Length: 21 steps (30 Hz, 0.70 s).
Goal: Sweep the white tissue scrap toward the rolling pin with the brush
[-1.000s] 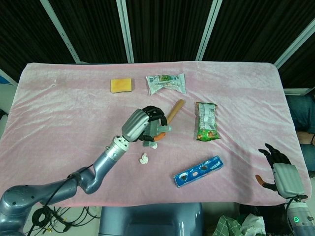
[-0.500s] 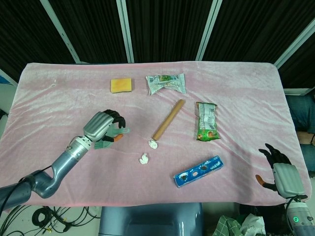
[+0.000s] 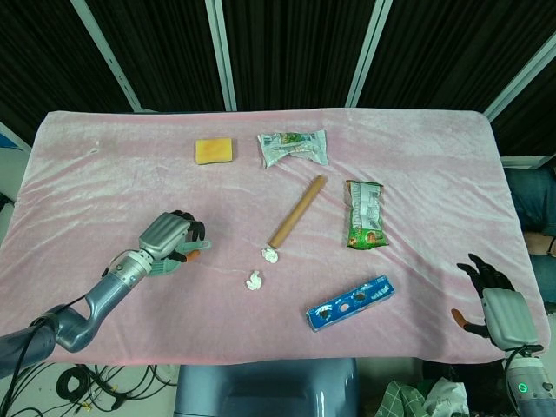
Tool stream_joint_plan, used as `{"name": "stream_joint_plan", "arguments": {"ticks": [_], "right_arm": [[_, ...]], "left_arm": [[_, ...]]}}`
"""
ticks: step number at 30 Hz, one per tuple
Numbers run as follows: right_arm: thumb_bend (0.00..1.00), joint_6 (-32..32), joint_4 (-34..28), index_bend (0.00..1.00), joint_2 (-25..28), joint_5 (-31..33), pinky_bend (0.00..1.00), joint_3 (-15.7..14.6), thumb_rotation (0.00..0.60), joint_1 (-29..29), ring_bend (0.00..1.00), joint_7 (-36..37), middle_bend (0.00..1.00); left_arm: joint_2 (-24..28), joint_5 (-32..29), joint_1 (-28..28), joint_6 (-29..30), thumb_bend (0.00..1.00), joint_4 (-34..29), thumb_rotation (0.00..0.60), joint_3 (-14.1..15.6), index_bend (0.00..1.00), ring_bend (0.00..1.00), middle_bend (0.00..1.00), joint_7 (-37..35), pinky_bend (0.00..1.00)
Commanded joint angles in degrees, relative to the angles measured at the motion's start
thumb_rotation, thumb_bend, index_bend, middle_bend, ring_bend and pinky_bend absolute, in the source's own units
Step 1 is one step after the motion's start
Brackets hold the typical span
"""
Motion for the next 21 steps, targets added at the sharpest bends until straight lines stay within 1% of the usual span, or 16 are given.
{"name": "stream_joint_plan", "arguments": {"ticks": [1,2,4,5,6,7,9,12,14,16,17,20,21], "right_arm": [[0.2,-0.17,-0.01,0.2,0.07,0.07,0.16,-0.01,0.6,0.06,0.1,0.16,0.05],[0.2,-0.18,-0.03,0.19,0.11,0.06,0.16,-0.01,0.6,0.06,0.1,0.21,0.05],[0.2,0.03,0.02,0.2,0.14,-0.08,0.16,0.03,0.6,0.03,0.1,0.14,0.05],[0.2,0.1,0.05,0.2,0.12,-0.14,0.16,0.03,0.6,0.01,0.1,0.11,0.05],[0.2,0.1,0.03,0.2,0.09,-0.18,0.16,0.02,0.6,0.02,0.1,0.17,0.05],[0.2,0.04,0.03,0.19,0.09,-0.16,0.16,-0.01,0.6,0.02,0.1,0.21,0.05],[0.2,-0.08,0.03,0.19,0.13,-0.14,0.16,-0.03,0.6,0.06,0.1,0.2,0.05],[0.2,-0.03,0.06,0.19,0.16,-0.17,0.16,0.01,0.6,0.07,0.1,0.3,0.05],[0.2,-0.11,0.11,0.2,0.17,-0.12,0.16,0.01,0.6,0.09,0.1,0.36,0.05],[0.2,-0.21,0.12,0.2,0.15,-0.02,0.16,0.04,0.6,0.12,0.1,0.4,0.05],[0.2,-0.25,0.13,0.2,0.15,-0.04,0.16,0.02,0.6,0.14,0.1,0.37,0.05],[0.2,-0.29,0.12,0.19,0.12,0.0,0.16,0.01,0.6,0.16,0.1,0.28,0.05],[0.2,-0.19,0.14,0.19,0.1,0.0,0.16,0.08,0.6,0.16,0.1,0.21,0.05]], "left_arm": [[-1.34,0.85,-1.16,-1.66,0.36,1.83,0.6,0.55,0.55,0.2,0.58,2.01,0.2],[-1.22,0.81,-1.69,-3.15,0.33,1.98,0.6,0.91,0.5,0.17,0.53,3.52,0.17],[-0.29,-0.23,-3.33,-7.71,0.2,1.47,0.6,1.41,0.35,0.07,0.39,10.44,0.08],[-0.15,-0.95,-3.53,-8.37,0.15,0.96,0.6,1.16,0.29,0.03,0.33,12.78,0.04],[-0.01,-2.41,-3.69,-9.3,0.13,-0.05,0.6,0.67,0.24,0.01,0.28,16.25,0.01],[0.15,-3.75,-3.75,-9.99,0.12,-1.0,0.6,0.2,0.22,0.0,0.25,18.35,0.0],[0.43,-7.12,-3.58,-10.03,0.11,-3.86,0.6,-1.51,0.21,0.0,0.22,22.34,0.0],[1.34,-11.33,-3.09,-8.96,0.11,-8.64,0.6,-3.91,0.2,0.0,0.2,25.09,0.0],[2.73,-13.47,-2.69,-7.15,0.11,-12.67,0.6,-5.64,0.19,0.0,0.2,26.63,0.0],[5.1,-15.5,-2.22,-5.64,0.11,-17.51,0.6,-6.92,0.18,0.0,0.21,28.48,0.0],[7.2,-16.61,-1.83,-4.5,0.11,-21.11,0.6,-7.52,0.19,0.0,0.21,30.13,0.0],[12.52,-18.54,-0.28,-0.75,0.11,-29.66,0.6,-8.17,0.19,0.0,0.21,34.65,0.0],[14.81,-18.93,0.74,1.5,0.11,-33.13,0.6,-8.17,0.19,0.0,0.21,36.67,0.0]]}}
